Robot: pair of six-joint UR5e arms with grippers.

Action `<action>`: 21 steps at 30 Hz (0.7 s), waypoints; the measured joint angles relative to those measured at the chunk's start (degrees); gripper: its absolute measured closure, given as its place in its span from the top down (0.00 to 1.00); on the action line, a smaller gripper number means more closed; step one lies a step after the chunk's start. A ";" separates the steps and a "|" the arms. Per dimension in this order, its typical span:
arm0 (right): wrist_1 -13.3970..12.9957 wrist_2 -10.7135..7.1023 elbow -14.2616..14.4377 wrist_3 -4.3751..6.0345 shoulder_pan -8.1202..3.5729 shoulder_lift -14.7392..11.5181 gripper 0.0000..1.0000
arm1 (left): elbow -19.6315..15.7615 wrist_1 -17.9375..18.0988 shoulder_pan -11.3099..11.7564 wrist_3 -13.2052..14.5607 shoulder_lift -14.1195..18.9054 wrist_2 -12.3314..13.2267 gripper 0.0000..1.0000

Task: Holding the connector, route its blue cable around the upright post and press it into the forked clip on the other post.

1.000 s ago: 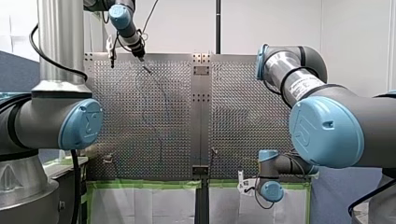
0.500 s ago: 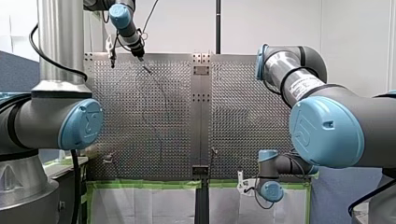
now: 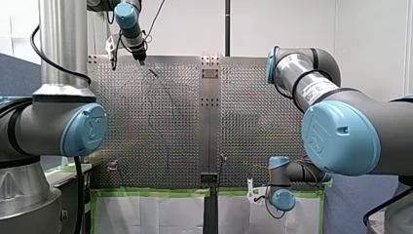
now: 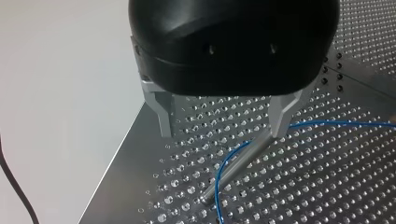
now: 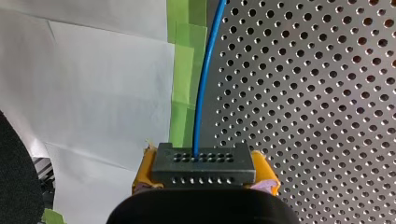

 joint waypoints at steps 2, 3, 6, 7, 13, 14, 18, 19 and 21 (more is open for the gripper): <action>0.02 0.00 0.00 -0.01 0.03 0.00 0.00 | 0.00 0.00 0.00 -0.01 0.00 -0.04 1.00; 0.03 0.00 0.00 -0.01 0.03 0.00 0.00 | 0.00 0.00 -0.01 -0.01 0.00 -0.06 1.00; 0.03 0.00 0.00 -0.03 0.03 0.00 0.00 | 0.00 0.00 -0.01 -0.01 0.00 -0.09 1.00; 0.04 0.00 0.00 -0.04 0.02 0.00 0.00 | 0.00 -0.01 -0.01 -0.01 0.00 -0.10 1.00; 0.04 0.00 0.00 -0.04 0.02 0.00 0.00 | 0.00 0.05 -0.06 0.01 0.00 -0.05 1.00; 0.04 0.00 0.00 -0.05 0.02 0.00 0.00 | 0.00 0.10 -0.10 0.06 0.00 0.01 1.00; 0.04 0.00 0.00 -0.05 0.02 -0.01 0.00 | 0.00 0.75 -0.54 1.06 0.00 1.26 1.00; 0.04 0.00 0.00 -0.05 0.02 -0.01 0.00 | 0.00 0.97 -0.69 1.43 0.00 1.67 1.00; 0.04 0.00 0.00 -0.05 0.02 -0.01 0.00 | 0.00 1.59 -1.13 2.30 0.00 2.58 1.00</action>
